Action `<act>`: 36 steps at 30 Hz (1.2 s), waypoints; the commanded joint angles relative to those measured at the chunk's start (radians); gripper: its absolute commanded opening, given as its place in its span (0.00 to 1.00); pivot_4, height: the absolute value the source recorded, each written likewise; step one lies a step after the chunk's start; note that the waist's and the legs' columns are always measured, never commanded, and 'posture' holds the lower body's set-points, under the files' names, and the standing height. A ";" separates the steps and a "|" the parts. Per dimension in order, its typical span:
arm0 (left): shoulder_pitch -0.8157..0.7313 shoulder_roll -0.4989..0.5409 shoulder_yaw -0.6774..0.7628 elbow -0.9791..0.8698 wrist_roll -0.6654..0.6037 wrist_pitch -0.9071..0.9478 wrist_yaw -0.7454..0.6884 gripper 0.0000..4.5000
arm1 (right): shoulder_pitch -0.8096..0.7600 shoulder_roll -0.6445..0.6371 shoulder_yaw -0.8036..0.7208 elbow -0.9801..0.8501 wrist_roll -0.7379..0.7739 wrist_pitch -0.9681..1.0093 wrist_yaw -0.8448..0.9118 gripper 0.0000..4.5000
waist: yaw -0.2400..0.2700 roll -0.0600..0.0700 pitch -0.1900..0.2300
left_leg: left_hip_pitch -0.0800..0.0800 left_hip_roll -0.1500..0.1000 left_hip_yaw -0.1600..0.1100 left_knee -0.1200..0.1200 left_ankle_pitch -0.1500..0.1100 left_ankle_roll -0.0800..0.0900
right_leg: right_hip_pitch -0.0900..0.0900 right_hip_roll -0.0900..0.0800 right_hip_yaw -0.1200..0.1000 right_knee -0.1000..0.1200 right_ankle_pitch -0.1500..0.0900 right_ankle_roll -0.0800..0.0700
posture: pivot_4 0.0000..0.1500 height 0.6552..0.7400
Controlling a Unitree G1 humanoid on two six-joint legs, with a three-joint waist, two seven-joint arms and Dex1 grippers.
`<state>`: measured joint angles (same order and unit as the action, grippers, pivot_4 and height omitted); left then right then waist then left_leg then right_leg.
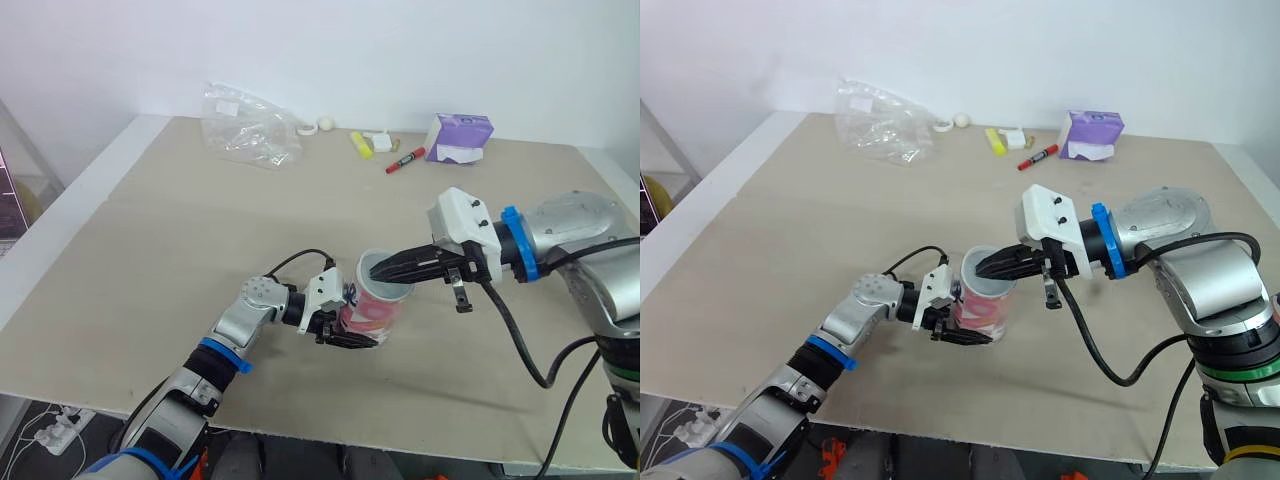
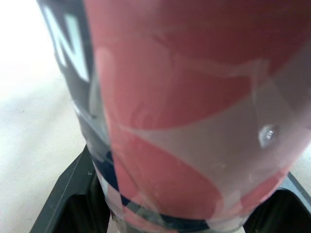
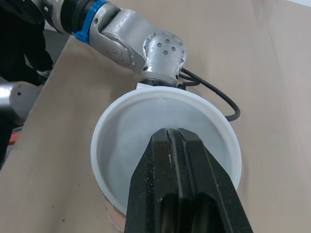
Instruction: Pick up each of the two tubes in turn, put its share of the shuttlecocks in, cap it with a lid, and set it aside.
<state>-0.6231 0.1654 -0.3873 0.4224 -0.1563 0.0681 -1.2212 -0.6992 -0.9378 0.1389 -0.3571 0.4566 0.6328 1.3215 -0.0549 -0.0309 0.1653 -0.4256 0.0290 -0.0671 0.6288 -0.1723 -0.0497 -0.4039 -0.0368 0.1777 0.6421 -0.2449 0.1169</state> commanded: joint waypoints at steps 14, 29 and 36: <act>0.001 0.007 -0.007 0.047 0.050 0.009 0.053 0.64 | -0.029 -0.006 0.235 0.028 -0.163 0.090 0.013 0.02 | -0.021 -0.005 -0.014 | 0.005 0.000 0.000 -0.003 -0.003 -0.005 | 0.000 -0.004 -0.003 -0.010 -0.001 -0.002 | 1.00 1.00; -0.003 0.014 -0.007 0.057 0.050 -0.017 0.060 0.64 | -0.065 0.056 0.033 0.054 0.002 0.131 0.047 0.02 | -0.020 -0.006 -0.016 | 0.006 0.000 0.000 -0.004 -0.003 -0.005 | 0.000 -0.015 -0.017 -0.017 -0.001 -0.003 | 1.00 1.00; 0.001 0.028 -0.006 0.046 0.047 -0.025 0.053 0.64 | -0.051 0.030 -0.231 0.096 0.167 0.182 -0.005 0.02 | -0.017 -0.002 -0.008 | 0.000 -0.001 0.000 -0.004 0.000 0.000 | -0.001 -0.015 -0.017 -0.017 0.003 -0.003 | 1.00 1.00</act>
<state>-0.6221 0.1715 -0.3944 0.4382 -0.1559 0.0364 -1.1998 -0.7409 -0.8877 0.0139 -0.2658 0.5548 0.7860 1.3374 -0.0717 -0.0329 0.1568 -0.4265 0.0278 -0.0668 0.6244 -0.1723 -0.0497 -0.4050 -0.0519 0.1610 0.6253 -0.2375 0.1143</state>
